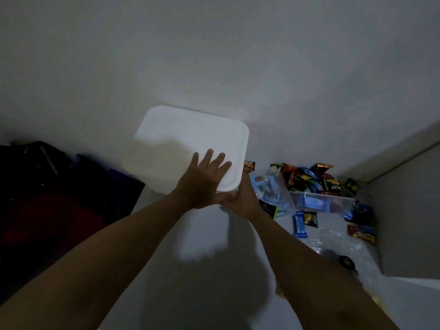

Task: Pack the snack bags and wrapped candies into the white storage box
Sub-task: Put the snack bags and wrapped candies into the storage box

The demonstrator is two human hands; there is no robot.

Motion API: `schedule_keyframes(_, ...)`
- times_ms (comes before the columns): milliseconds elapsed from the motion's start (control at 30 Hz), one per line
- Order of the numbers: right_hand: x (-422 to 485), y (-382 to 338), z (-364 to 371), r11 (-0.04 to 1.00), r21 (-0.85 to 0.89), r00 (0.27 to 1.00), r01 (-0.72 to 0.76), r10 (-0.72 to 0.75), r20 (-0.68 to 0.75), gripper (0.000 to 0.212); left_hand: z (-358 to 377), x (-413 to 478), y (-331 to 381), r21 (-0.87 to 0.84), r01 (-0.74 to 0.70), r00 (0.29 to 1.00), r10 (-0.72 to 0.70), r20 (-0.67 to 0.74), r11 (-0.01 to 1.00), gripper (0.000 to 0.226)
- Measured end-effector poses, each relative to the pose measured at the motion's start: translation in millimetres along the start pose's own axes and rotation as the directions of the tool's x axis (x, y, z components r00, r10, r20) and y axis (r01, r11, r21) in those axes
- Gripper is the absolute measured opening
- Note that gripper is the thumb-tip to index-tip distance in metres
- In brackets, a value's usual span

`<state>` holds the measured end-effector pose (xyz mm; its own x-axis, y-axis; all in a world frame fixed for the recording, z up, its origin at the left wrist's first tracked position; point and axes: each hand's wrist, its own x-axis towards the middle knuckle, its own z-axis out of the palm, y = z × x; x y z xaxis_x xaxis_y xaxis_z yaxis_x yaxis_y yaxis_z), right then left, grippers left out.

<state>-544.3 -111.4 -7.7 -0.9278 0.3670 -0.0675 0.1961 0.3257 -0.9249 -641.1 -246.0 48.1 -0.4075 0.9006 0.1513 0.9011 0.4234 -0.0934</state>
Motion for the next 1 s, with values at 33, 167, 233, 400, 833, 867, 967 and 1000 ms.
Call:
schedule_keyframes(33, 0.3, 1.0, -0.2, 1.0, 0.009, 1.0, 0.007, -0.007, 0.002, 0.104, -0.4, 0.4, -0.1, 0.013, -0.024, 0.999, 0.024, -0.024, 1.0, 0.086)
schedule_keyframes(167, 2.8, 5.7, -2.3, 1.0, -0.017, 1.0, 0.018, -0.017, 0.004, 0.114, -14.0, 4.9, -6.8, 0.033, -0.102, 0.977, 0.107, -0.186, 0.994, 0.069)
schedule_keyframes(233, 3.5, 6.8, -1.9, 0.999, -0.035, 1.0, 0.005, -0.004, 0.027, 0.115, -22.1, 4.8, -9.1, 0.025, -0.127, 0.958, 0.129, -0.257, 0.992, 0.066)
schedule_keyframes(400, 5.7, 4.8, -6.5, 0.997, -0.057, 0.997, -0.052, 0.056, 0.055, 0.099, -53.7, 2.8, -15.3, -0.121, -0.048, 0.926, -0.001, -0.376, 0.992, 0.066)
schedule_keyframes(833, 7.1, -36.2, -71.5, 0.993, -0.058, 0.987, -0.099, 0.09, -0.134, 0.036, -79.5, -5.4, -15.5, -0.325, 0.066, 0.902, -0.196, -0.384, 0.943, 0.073)
schedule_keyframes(867, 10.2, -52.9, -77.9, 0.993, 0.034, 0.975, -0.117, 0.121, -0.186, 0.028, -79.6, -5.8, -14.0, -0.336, 0.08, 0.909, -0.207, -0.363, 0.939, 0.075)
schedule_keyframes(967, 16.8, -112.5, -82.2, 0.875, 0.448, 0.965, -0.182, 0.247, -0.092, 0.025, -79.3, -6.8, -11.4, -0.416, 0.15, 0.915, -0.285, -0.285, 0.897, 0.074)
schedule_keyframes(1000, 17.2, -130.7, -78.8, 0.826, 0.523, 0.967, -0.211, 0.255, -0.013, 0.026, -80.1, -7.3, -10.5, -0.455, 0.175, 0.911, -0.318, -0.261, 0.873, 0.074)
